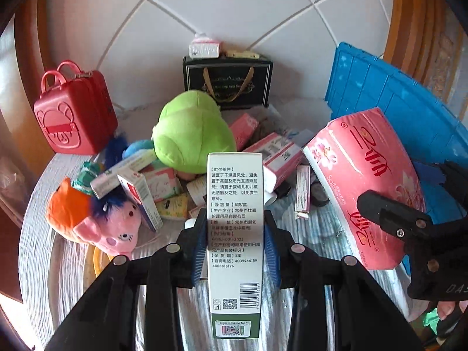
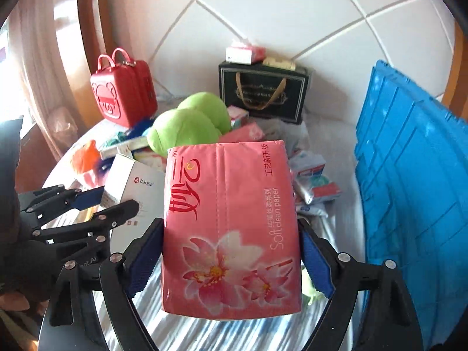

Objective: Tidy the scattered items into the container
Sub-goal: 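Grasp the white-green lotion box with the left tool while the right grasps the pink tissue pack, then lift the lotion box and tissue pack and carry them over the crate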

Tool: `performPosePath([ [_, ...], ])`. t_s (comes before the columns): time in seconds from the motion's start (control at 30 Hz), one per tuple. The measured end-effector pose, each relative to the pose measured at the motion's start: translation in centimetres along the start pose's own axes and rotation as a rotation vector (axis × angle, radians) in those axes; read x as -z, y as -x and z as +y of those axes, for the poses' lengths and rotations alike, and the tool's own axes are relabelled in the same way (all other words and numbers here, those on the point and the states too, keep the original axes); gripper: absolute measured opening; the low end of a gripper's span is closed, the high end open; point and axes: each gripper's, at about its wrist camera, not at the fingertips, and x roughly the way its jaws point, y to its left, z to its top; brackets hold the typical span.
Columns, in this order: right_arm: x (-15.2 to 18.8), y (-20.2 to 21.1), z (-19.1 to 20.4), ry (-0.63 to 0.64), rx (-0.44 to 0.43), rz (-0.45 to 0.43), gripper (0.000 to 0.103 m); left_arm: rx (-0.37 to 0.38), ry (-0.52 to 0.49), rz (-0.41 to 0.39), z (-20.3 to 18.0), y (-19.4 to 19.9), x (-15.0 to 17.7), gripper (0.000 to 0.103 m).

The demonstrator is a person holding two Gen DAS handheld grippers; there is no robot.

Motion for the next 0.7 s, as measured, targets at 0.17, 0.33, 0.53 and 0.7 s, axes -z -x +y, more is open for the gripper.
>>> performPosePath([
  [0.17, -1.4, 4.7, 1.1, -0.018, 0.078, -0.094, 0.087, 0.029, -0.045, -0.11, -0.5, 3.6, -1.6, 0.034],
  [0.33, -1.8, 9.2, 1.9, -0.035, 0.163, -0.163, 0.087, 0.085, -0.069, -0.196, -1.4, 6.6, -2.7, 0.034],
  [0.53, -2.5, 13.6, 0.4, -0.065, 0.238, -0.219, 0.087, 0.133, -0.106, -0.273, -4.0, 9.4, -4.5, 0.034],
  [0.7, -2.5, 17.9, -2.8, -0.104, 0.293, -0.294, 0.087, 0.161, -0.135, -0.335, -7.9, 11.2, -6.0, 0.034],
])
